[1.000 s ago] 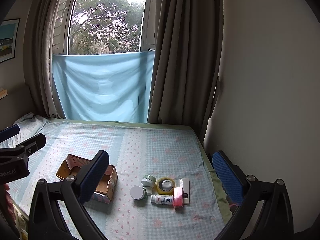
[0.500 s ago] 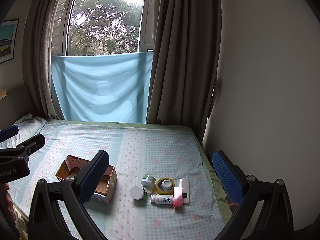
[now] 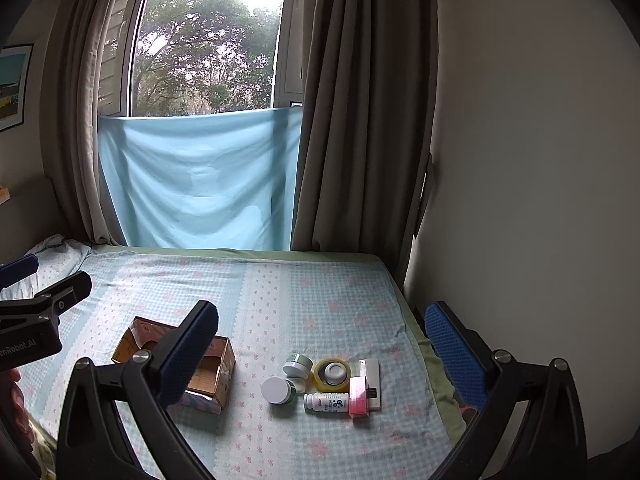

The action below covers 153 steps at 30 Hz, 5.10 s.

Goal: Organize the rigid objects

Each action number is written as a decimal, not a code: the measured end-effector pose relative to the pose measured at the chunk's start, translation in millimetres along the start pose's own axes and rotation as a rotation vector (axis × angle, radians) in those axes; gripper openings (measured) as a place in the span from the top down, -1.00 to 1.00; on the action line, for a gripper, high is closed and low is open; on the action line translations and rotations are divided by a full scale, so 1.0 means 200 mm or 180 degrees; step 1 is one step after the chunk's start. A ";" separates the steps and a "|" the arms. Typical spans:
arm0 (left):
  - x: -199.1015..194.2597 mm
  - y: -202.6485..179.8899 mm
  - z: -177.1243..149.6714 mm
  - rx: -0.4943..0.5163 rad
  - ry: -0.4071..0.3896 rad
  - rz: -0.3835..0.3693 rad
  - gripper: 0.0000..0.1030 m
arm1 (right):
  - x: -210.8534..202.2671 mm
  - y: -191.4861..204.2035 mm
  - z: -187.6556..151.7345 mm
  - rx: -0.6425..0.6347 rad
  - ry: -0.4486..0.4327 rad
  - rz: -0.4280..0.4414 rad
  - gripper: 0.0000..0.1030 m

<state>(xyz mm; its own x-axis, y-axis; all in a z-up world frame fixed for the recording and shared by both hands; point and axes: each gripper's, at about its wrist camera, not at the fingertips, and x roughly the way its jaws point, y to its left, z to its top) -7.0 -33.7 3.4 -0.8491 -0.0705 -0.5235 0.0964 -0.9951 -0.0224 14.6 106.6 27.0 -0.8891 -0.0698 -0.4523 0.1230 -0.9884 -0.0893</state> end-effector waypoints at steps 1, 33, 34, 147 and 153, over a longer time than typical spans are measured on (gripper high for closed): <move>0.01 0.00 0.01 0.0006 0.0047 -0.0018 -0.99 | 0.01 0.00 0.01 0.0019 0.0026 -0.0004 -1.00; 1.81 -0.56 -0.71 0.0395 0.2313 -0.0147 -0.99 | 1.63 -0.69 -0.82 0.0497 0.1969 -0.0342 -0.99; 1.86 -0.58 -0.75 0.0420 0.2378 -0.0123 -0.99 | 1.69 -0.69 -0.86 0.0493 0.2062 -0.0354 -0.99; 2.38 0.95 -1.16 0.1737 0.2912 -0.0752 -0.34 | 2.53 1.20 -1.07 0.1043 0.3429 0.0718 0.25; 2.36 0.93 -1.16 0.1856 0.2828 -0.0960 -0.36 | 2.56 1.20 -1.06 0.1027 0.3418 0.0823 0.23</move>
<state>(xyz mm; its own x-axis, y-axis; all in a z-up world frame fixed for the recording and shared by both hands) -269.4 -236.2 -445.1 -0.0985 0.0229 -0.9949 -0.5099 -0.8597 0.0307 -318.2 -136.8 -415.3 -0.0006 -0.2776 -0.9607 -0.0092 -0.9607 0.2776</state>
